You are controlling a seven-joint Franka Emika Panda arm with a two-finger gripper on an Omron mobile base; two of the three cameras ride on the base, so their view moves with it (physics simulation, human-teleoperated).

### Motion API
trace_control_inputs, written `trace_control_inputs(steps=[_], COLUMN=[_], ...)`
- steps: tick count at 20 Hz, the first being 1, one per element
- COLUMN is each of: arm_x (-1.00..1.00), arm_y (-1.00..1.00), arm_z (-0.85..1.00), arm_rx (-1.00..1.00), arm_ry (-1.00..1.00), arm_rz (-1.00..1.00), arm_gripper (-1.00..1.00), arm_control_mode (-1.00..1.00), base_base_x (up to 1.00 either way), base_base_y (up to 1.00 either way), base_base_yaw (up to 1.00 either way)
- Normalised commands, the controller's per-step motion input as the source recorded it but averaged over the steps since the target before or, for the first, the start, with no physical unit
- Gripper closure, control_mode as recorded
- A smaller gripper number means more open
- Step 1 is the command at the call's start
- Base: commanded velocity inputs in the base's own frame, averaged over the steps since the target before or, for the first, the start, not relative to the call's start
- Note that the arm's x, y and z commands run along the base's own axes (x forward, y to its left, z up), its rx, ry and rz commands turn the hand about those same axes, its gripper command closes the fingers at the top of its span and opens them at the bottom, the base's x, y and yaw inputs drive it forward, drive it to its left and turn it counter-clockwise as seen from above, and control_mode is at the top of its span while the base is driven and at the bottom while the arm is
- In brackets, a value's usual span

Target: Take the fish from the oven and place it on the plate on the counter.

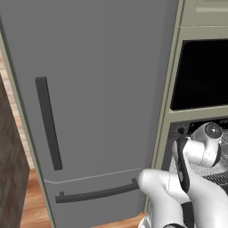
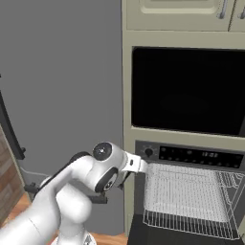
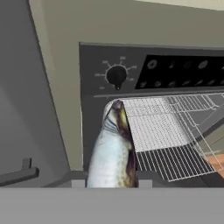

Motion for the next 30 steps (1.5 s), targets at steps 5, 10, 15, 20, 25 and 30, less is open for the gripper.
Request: trace_control_inputs(steps=[5, 10, 15, 20, 25, 30], arm_x=[0.00, 0.00, -0.01, -0.19, -0.32, -0.52], arm_y=[0.49, 0.74, 0.62, 0.34, 0.47, 0.33], arm_z=[0.45, 0.13, 0.07, 0.14, 0.13, 0.10], arm_rx=[0.00, 0.00, 0.00, -0.01, -0.12, -0.08], arm_ry=[0.00, 0.00, -0.01, -0.01, 0.00, 0.00], arm_rz=[0.09, 0.12, 0.07, 0.01, 0.00, 0.00], arm_gripper=[1.00, 1.00, 1.00, 1.00, 1.00, 1.00], arm_control_mode=[-1.00, -1.00, -1.00, -1.00, -1.00, -1.00], base_base_x=[0.00, 0.00, 0.00, 0.00, 0.00, 0.00], base_base_y=[0.00, 0.00, 0.00, 0.00, 0.00, 0.00], base_base_yaw=[0.00, 0.00, 0.00, 0.00, 0.00, 0.00])
